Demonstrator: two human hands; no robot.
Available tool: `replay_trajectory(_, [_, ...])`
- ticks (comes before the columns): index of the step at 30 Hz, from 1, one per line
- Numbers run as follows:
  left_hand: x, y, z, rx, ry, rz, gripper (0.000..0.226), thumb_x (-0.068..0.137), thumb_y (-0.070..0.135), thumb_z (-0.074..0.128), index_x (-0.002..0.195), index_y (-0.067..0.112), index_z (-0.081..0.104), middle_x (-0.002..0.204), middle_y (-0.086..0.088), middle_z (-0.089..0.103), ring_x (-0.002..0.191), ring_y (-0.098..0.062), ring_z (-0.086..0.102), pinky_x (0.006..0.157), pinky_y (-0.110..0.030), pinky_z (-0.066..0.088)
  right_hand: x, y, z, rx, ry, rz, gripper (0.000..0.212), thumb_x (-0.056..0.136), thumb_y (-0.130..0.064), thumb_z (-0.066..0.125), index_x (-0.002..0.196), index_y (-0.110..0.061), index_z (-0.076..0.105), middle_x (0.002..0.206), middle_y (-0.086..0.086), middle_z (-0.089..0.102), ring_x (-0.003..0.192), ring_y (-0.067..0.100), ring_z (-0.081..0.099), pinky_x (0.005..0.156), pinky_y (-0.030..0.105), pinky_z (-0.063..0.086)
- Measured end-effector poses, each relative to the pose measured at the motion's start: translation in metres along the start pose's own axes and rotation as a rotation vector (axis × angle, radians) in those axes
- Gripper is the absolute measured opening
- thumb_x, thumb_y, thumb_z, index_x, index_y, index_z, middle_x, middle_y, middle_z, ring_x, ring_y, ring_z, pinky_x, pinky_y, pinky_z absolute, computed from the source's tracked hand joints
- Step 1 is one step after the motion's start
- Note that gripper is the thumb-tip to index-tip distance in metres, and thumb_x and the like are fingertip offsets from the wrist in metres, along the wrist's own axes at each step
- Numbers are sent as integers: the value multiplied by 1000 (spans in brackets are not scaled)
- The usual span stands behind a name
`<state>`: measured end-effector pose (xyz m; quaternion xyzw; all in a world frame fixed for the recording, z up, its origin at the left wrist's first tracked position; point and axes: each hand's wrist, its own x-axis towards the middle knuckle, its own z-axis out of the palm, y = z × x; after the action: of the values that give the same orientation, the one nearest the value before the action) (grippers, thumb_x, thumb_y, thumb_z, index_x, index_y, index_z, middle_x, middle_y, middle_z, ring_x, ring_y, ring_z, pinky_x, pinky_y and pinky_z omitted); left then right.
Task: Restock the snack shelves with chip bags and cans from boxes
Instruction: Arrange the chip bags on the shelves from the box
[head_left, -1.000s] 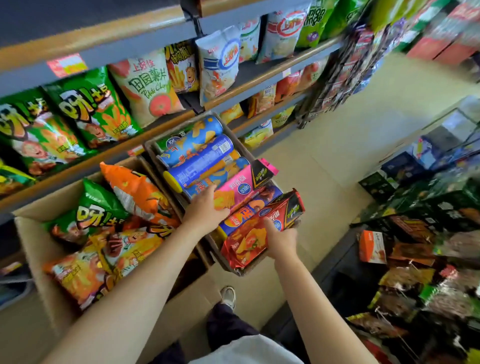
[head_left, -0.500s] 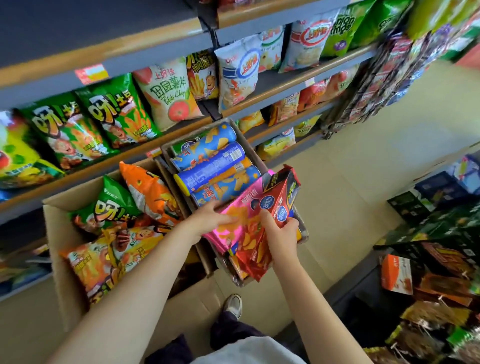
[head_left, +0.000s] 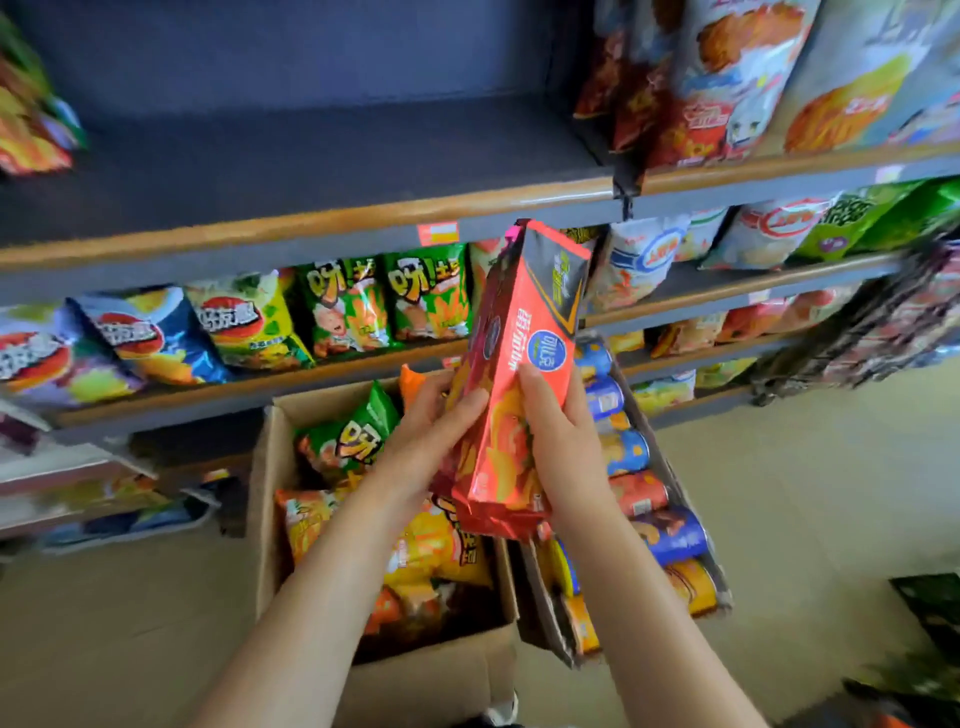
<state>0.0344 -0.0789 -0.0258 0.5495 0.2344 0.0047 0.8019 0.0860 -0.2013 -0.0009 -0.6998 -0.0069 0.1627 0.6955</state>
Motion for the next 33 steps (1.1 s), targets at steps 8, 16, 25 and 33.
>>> replay_trajectory(8, [-34,109,-125,57,74,184,78,52,48,77,126,39,54,109,7,76,99,-17,73,80,-32,58,5,-54,164,19,-345,-76,32,99,-35,59,131,-32,60,120,-11,71,111,8,67,103,43,51])
replay_trajectory(16, [-11,186,-259,-218,309,339,70,68,30,66,136,22,52,117,-9,71,99,-24,72,84,-41,58,10,-73,326,67,-583,70,41,87,-34,70,124,-36,54,113,-2,73,102,17,72,96,46,56])
replay_trajectory(25, [30,230,-357,-250,406,448,60,72,38,69,128,19,62,118,-11,72,110,-30,69,98,-51,53,57,-91,435,36,-690,77,32,94,-24,66,126,-26,60,120,6,72,109,27,70,98,48,54])
replay_trajectory(33, [69,260,-399,52,557,502,46,82,50,58,125,34,64,117,0,72,106,-19,70,95,-47,56,113,-79,493,-78,-662,-212,58,92,-11,66,145,-11,44,133,13,64,118,27,64,99,43,54])
